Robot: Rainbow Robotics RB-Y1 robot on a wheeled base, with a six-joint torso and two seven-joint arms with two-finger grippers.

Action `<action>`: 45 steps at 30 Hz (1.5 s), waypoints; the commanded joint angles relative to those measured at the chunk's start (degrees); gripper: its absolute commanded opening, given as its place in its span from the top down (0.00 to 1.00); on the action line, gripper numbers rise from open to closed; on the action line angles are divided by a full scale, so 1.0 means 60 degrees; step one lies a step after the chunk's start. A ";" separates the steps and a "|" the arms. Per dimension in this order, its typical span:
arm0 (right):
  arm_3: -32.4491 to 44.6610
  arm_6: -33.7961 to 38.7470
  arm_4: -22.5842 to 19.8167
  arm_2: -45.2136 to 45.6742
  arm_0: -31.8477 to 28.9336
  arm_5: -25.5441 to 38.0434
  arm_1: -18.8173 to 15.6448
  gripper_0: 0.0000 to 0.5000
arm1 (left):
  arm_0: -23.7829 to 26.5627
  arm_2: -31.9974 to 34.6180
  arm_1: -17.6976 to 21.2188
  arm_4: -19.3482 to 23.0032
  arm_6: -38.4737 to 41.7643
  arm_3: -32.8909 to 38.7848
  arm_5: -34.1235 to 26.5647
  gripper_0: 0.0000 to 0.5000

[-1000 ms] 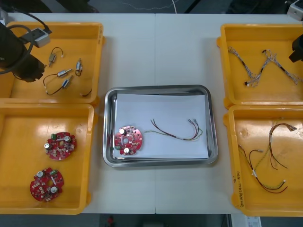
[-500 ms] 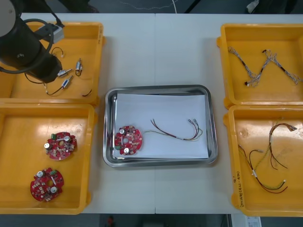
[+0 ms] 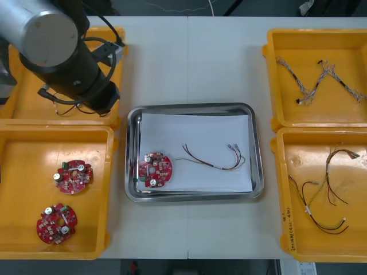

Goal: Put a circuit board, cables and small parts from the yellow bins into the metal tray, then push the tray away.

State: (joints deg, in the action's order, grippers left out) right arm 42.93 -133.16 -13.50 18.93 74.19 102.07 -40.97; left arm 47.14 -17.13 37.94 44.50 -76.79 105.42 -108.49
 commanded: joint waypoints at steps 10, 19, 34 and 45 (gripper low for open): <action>-0.1735 -0.1537 0.0389 -0.0181 0.0848 -0.1880 -0.0598 0.00 | 0.0889 -0.1612 -0.1093 -0.0385 0.0962 -0.0300 0.0943 1.00; -0.3303 -0.1771 0.0477 -0.0064 0.0951 -0.3199 -0.0774 0.00 | 0.0919 -0.2696 -0.1255 -0.0575 0.0947 -0.1267 0.2130 1.00; -0.5324 -0.1903 0.0433 0.0537 0.0951 -0.5791 -0.0803 0.00 | 0.0963 -0.4103 -0.1269 -0.0751 0.0977 -0.2424 0.3595 0.99; -0.6159 -0.1991 0.0008 0.0610 0.0878 -0.6978 -0.0803 0.00 | 0.0963 -0.4176 -0.1313 -0.0663 0.1079 -0.2453 0.3712 0.00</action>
State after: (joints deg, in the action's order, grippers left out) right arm 5.83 -143.70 -12.47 21.59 76.52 61.05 -42.93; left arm 49.91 -41.54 31.41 40.55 -72.80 90.29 -86.76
